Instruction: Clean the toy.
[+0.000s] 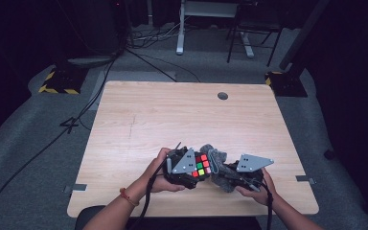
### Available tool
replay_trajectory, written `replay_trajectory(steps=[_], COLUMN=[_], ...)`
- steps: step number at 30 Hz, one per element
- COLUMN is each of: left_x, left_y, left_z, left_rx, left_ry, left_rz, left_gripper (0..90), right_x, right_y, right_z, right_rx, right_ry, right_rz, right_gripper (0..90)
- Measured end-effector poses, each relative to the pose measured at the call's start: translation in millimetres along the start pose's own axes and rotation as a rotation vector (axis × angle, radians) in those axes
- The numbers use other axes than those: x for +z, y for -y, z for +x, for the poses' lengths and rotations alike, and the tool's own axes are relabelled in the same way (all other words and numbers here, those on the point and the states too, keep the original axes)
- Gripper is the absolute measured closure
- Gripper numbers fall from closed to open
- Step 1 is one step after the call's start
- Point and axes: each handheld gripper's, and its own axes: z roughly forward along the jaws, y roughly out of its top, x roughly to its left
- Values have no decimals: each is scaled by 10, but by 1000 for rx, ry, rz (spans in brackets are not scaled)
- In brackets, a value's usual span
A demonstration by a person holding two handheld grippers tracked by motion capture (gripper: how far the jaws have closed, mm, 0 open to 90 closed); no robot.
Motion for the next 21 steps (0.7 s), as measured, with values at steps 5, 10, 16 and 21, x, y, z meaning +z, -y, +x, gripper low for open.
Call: replay_trajectory(steps=[5, 10, 16, 21], left_x=[69, 147, 212, 218], left_y=[26, 35, 79, 64], left_z=[-3, -45, -43, -57], left_rx=[12, 30, 18, 23], left_ry=[-3, 6, 31, 29], left_rz=[51, 98, 115, 107], left_gripper=[332, 332, 331, 332], right_x=[-36, -69, -114, -108], right_y=[2, -6, -65, -60], right_z=[-5, 20, 38, 0], right_rx=[11, 9, -5, 7], right_ry=[-12, -33, -65, -49], right_rz=[-19, -41, -113, -82], right_gripper=[737, 737, 735, 734])
